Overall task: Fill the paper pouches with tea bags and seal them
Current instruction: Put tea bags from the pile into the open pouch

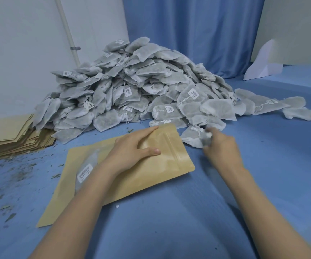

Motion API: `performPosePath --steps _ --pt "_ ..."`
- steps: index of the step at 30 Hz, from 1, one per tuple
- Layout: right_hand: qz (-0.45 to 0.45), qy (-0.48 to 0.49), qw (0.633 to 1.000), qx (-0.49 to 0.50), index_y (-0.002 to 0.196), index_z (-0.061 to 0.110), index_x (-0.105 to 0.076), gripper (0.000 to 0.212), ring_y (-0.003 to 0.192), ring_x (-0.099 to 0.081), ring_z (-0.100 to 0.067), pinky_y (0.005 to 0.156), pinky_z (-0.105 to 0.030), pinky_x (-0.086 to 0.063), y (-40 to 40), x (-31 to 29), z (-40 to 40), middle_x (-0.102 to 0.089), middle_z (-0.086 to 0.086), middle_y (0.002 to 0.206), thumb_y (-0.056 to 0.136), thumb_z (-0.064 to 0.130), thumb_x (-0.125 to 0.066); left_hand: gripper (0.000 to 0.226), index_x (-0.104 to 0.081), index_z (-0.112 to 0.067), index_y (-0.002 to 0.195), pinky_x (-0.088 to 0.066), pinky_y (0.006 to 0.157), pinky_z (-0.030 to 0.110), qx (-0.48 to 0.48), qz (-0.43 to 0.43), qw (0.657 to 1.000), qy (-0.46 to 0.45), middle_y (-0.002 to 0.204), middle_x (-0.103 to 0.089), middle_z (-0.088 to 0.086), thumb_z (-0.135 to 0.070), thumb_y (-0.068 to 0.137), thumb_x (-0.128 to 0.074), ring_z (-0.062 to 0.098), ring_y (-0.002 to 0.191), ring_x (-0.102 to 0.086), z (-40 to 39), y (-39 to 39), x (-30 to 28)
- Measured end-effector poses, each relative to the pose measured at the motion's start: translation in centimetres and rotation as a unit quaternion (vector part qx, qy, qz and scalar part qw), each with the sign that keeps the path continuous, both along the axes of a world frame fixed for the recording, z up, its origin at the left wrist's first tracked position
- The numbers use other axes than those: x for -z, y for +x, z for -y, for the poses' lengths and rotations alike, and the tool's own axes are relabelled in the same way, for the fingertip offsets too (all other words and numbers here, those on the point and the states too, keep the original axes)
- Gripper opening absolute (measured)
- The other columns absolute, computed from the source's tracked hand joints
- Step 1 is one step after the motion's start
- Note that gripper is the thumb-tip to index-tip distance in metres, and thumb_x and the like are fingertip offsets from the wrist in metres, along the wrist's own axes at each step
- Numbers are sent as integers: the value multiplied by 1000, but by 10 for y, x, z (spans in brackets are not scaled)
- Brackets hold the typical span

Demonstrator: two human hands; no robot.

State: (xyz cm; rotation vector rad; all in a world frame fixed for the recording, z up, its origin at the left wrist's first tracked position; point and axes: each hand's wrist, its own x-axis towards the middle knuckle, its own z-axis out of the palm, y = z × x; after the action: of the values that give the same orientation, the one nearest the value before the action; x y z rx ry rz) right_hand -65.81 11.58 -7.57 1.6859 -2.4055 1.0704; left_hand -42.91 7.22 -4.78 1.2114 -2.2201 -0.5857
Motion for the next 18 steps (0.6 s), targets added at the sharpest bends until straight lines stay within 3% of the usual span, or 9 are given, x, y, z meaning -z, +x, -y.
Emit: performPosePath --steps 3,5,7,10,13,15,16,18 --pt "230 -207 950 29 113 20 -60 31 71 -53 -13 63 -18 -36 -6 -12 -1 -60 3 81 85 12 -49 64 -42 -50 133 -28 111 34 2 -2 1000 -6 127 -51 -27 -43 77 -71 1 122 -44 1 9 -2" --pt "414 -204 886 -37 106 20 -64 30 68 -55 -7 69 -20 -49 -5 -20 1 -62 1 84 84 10 -45 64 -44 -52 131 -31 105 22 9 -8 1000 -6 119 -49 -37 -42 75 -73 -6 119 -43 1 15 -3" --pt "525 -105 832 -146 100 12 -66 26 68 -56 -13 57 -26 -51 8 -22 3 -63 -8 88 88 4 -44 64 -45 -54 128 -30 100 14 17 -20 1000 -7 117 -46 -43 -40 73 -75 -13 117 -42 1 20 -5" --pt "475 44 842 -253 100 6 -67 21 70 -47 -22 54 -27 -39 31 -17 14 -58 -12 88 92 6 -48 64 -47 -58 124 -30 92 1 42 -39 998 0 119 -49 -42 -35 72 -78 -21 113 -41 0 25 -8" --pt "399 112 835 -363 104 9 -65 18 75 -60 -15 65 -23 -49 57 -15 26 -65 -2 88 90 5 -54 65 -49 -58 122 -28 85 -4 74 -32 997 11 118 -51 -42 -33 70 -79 -23 112 -42 -2 29 -8" --pt "350 127 849 -374 101 11 -62 18 70 -59 -1 65 -14 -47 75 -16 35 -60 3 79 91 0 -51 67 -49 -56 125 -26 86 -5 87 -19 996 6 121 -47 -45 -34 70 -79 -24 114 -39 -2 30 -7" --pt "339 133 862 -351 108 -1 -58 20 65 -56 3 63 -9 -43 83 -15 40 -52 0 75 93 -4 -45 67 -48 -55 125 -26 87 -5 88 -17 996 3 121 -45 -46 -35 69 -79 -24 115 -38 -1 31 -5" --pt "271 151 898 -312 121 -14 -46 29 73 -56 -4 66 -8 -40 91 -12 54 -48 -8 78 96 -5 -38 66 -47 -57 125 -26 88 -4 83 -14 996 6 121 -44 -47 -40 69 -78 -23 116 -39 1 33 -4"
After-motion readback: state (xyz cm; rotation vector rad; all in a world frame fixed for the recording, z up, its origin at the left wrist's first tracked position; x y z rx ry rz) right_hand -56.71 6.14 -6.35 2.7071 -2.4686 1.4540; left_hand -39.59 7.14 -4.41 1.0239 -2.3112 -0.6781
